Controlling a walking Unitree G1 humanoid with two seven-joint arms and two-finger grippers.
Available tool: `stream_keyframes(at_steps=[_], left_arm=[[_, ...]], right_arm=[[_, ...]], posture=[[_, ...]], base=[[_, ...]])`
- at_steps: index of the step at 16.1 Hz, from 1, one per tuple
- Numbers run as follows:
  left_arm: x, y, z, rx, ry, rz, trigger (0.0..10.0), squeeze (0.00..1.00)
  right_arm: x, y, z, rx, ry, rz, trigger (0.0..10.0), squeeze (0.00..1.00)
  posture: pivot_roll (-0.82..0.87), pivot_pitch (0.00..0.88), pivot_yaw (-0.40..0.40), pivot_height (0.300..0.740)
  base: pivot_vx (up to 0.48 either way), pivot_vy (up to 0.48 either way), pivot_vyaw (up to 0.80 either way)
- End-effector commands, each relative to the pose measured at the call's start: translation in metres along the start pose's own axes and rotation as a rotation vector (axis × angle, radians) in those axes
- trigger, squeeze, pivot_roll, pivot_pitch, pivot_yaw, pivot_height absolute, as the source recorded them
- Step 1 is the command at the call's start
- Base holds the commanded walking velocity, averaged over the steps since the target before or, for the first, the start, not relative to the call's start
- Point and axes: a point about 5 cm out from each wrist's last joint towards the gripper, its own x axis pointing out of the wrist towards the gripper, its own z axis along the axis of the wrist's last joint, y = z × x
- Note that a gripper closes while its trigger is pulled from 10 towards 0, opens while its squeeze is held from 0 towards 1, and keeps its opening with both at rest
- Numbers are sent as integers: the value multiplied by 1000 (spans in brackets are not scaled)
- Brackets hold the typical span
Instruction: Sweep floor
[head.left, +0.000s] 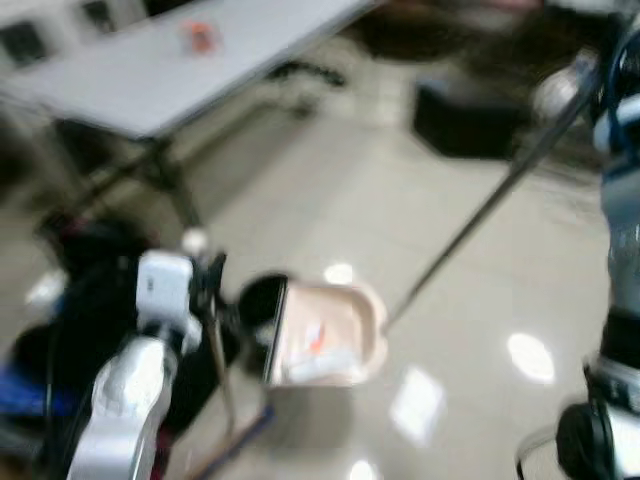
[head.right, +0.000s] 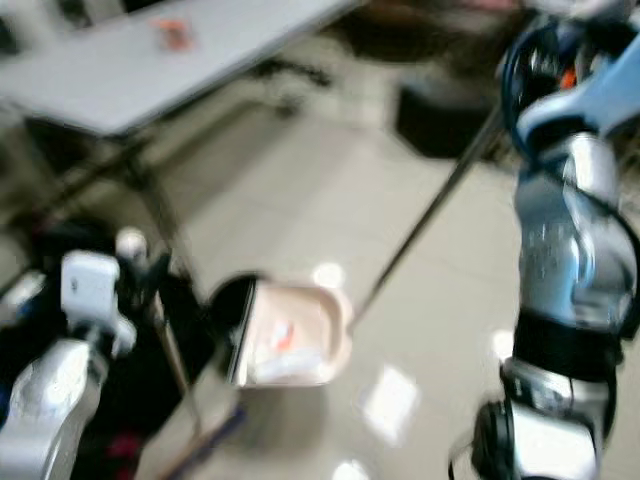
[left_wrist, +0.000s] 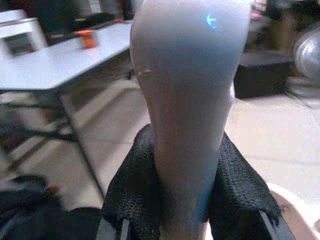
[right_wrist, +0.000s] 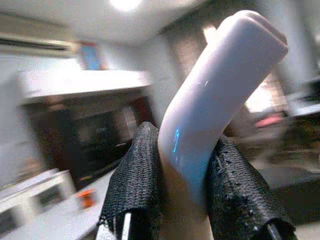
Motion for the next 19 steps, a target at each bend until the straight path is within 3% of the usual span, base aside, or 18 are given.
stream_keyframes(at_steps=[1,5,9,11,13,19], left_arm=[[0,6,5,32,-11,18,10000,0],[3,3,7,36,-7,7,10000,0],[6,1,7,37,-4,-8,10000,0],[6,1,6,23,-3,-2,10000,0],[6,1,5,30,7,0,10000,0],[6,-1,5,29,1,-12,10000,0]], right_arm=[[2,12,8,51,-55,46,10000,0],[0,2,11,59,-76,9,10000,0],[0,3,12,43,-85,14,10000,0],[-1,2,8,-26,-71,23,10000,0],[-1,5,4,-77,-58,36,10000,0],[2,24,-16,-134,-166,95,10000,0]], posture=[[6,7,14,740],[2,6,26,740],[-3,7,37,740],[-4,7,39,740],[-7,8,41,740],[3,21,48,740]], base=[[412,0,0],[411,0,0],[399,0,0],[159,0,0],[0,0,0],[0,0,0]])
